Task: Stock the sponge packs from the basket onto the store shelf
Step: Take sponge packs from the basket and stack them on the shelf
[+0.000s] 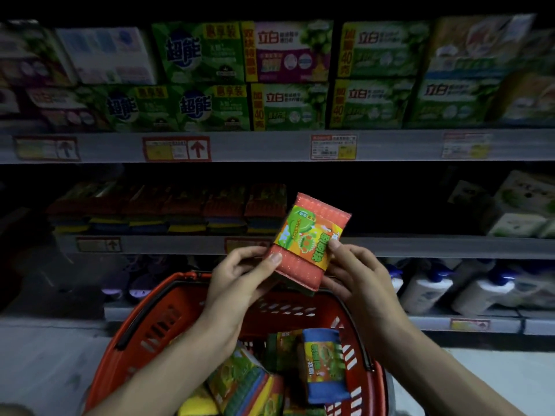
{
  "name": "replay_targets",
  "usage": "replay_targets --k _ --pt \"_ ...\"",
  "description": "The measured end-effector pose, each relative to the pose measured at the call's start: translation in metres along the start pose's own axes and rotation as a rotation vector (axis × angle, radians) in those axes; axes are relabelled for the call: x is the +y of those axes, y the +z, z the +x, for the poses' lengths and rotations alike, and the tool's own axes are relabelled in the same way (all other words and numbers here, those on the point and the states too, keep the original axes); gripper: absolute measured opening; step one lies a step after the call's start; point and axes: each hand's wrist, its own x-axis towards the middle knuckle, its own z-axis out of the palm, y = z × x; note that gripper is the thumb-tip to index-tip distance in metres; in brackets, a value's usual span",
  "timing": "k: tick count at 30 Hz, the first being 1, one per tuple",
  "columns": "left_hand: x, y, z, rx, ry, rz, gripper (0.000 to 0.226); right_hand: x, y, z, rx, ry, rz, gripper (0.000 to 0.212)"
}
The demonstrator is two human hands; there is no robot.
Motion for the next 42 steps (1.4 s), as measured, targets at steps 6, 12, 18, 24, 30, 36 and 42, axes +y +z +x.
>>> replay_targets --k 6,12,18,24,30,36,42 --pt "0.002 0.013 -0.005 0.076 0.012 -0.081 0.044 0.007 -0.003 -0.016 -0.015 -0.015 -0.071 0.031" --pt "-0.003 0.03 -0.002 0.215 0.157 0.008 0.026 0.005 -0.004 -0.025 -0.016 -0.155 -0.209 0.014" --pt "-0.008 0.054 0.016 0.201 0.342 0.117 0.023 0.016 -0.01 -0.009 0.036 -0.105 -0.016 0.019" --pt "-0.027 0.07 0.039 0.194 0.377 0.234 0.02 0.022 -0.018 0.013 0.045 -0.103 0.053 0.035" --pt "-0.029 0.082 0.06 0.299 0.373 0.352 0.017 0.025 -0.019 0.04 0.06 -0.153 -0.042 0.041" --pt "-0.032 0.091 0.075 0.268 0.251 0.32 0.018 0.021 -0.011 0.058 0.099 -0.186 -0.108 0.045" --pt "-0.029 0.095 0.081 0.285 0.126 0.272 0.03 0.016 -0.007 0.069 0.104 -0.198 -0.207 0.06"
